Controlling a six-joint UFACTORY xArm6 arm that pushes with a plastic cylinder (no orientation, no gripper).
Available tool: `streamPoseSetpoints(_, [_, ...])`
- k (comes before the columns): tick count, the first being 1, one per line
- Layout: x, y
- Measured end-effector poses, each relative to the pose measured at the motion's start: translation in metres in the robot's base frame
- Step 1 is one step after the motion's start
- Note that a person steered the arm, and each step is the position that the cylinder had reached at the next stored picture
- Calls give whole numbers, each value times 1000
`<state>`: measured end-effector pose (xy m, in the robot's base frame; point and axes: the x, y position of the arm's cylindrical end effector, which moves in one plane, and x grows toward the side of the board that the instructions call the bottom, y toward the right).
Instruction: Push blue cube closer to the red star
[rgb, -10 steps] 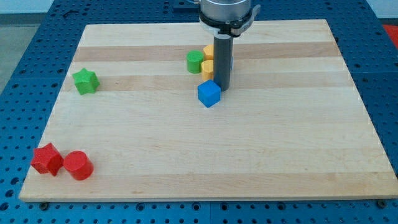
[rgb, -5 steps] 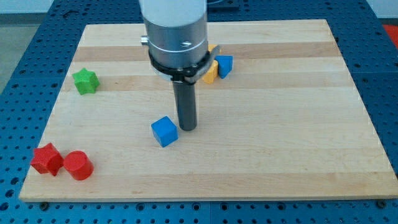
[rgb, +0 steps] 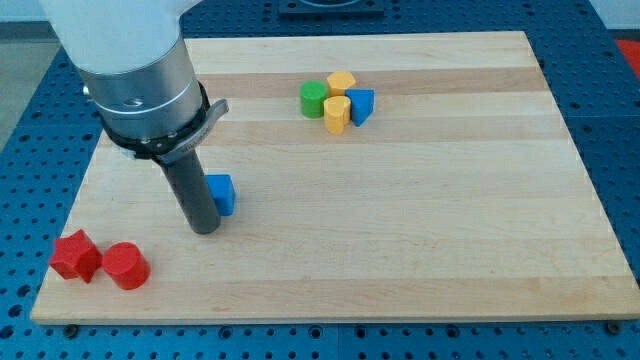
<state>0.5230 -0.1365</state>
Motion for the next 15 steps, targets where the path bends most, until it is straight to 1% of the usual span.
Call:
streamPoseSetpoints(1, [0,43])
streamPoseSetpoints(2, [-6,68])
streamPoseSetpoints(3, [-19,61])
streamPoseSetpoints(6, [-24,-47])
streamPoseSetpoints(7, [-24,-34])
streamPoseSetpoints(8, [-42,-1])
streamPoseSetpoints(9, [-73,4])
streamPoseSetpoints(10, [-81,-5])
streamPoseSetpoints(11, [-73,-11])
streamPoseSetpoints(12, [-47,-26])
streamPoseSetpoints(13, [-32,-56])
streamPoseSetpoints(14, [-38,-55])
streamPoseSetpoints(15, [-65,-52])
